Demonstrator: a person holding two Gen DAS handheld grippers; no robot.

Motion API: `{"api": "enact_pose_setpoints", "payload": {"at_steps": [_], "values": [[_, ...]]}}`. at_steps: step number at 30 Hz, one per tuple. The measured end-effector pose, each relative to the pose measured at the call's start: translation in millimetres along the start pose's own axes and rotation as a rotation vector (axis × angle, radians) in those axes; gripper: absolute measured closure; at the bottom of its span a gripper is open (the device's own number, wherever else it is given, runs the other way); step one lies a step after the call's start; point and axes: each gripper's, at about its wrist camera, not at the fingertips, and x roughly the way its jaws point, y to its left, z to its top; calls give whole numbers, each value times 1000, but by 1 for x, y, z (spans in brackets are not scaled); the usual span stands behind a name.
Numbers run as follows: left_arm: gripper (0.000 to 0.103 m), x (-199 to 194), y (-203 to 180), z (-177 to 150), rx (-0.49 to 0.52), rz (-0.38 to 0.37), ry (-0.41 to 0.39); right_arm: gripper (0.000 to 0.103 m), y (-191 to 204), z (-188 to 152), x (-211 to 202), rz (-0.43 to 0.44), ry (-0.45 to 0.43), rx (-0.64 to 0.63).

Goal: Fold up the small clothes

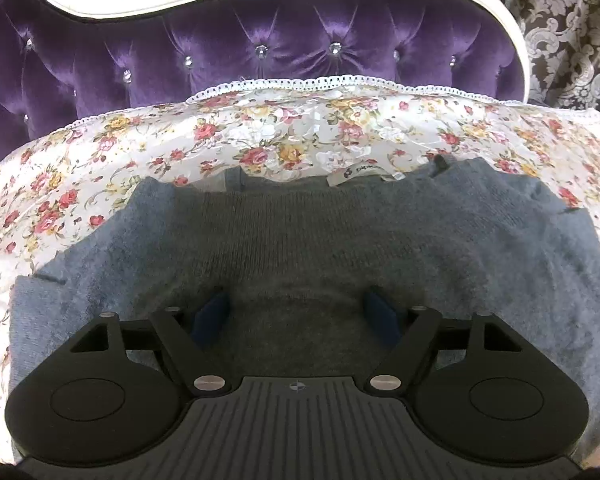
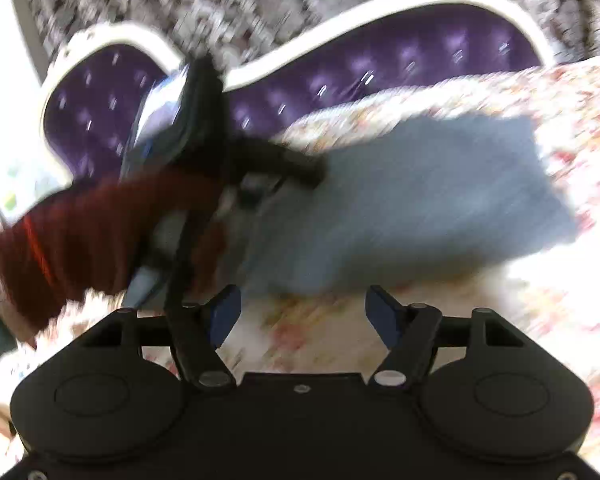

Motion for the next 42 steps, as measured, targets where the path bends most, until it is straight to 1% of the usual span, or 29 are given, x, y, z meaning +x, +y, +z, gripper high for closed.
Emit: {"api": "enact_pose_setpoints", "payload": {"at_steps": [3,4,6,8,10,12,15,16,18,21,22,27,29,30,32,34,37,40,42], "values": [[27,0,-1,0,-2,1,0,30,-27,23,-21,-50,-88,8],[27,1,-1,0,-4,1,1,29,-36,30,-22,-73,-101,7],[27,1,-1,0,-6,2,1,28,-59,44,-17,-120,-101,6],[27,1,-1,-1,-6,4,0,28,-81,54,-3,-129,-71,24],[27,1,-1,-1,-6,3,0,28,-101,58,9,-116,-17,72],[27,1,-1,-1,-6,2,1,27,-119,61,25,-79,39,125],[27,1,-1,-1,-6,0,2,27,-136,57,42,-9,90,193],[27,1,-1,-1,-6,0,3,26,-140,54,43,15,83,203],[27,1,-1,-1,-6,0,3,26,-144,55,48,65,78,217],[26,2,-1,-1,-6,2,2,26,-154,60,59,164,96,297],[26,2,-1,-2,-5,2,2,26,-155,63,65,174,98,306],[26,2,-1,2,-17,-4,15,26,-149,78,86,183,146,293],[28,0,1,8,-25,-13,37,26,-149,81,90,172,158,288],[31,-3,3,10,-34,-18,43,26,-149,81,91,169,162,292],[33,-14,5,9,-60,-32,41,26,-150,81,91,166,165,307],[33,-27,5,1,-65,-55,30,28,-151,80,90,165,164,307],[33,-45,-2,-23,-19,-66,1,28,-152,78,88,168,163,307],[33,-52,-9,-43,-2,-65,-15,28,-152,77,85,166,170,308],[32,-49,-12,-49,21,-51,-25,28,-151,78,83,162,175,305]]}}
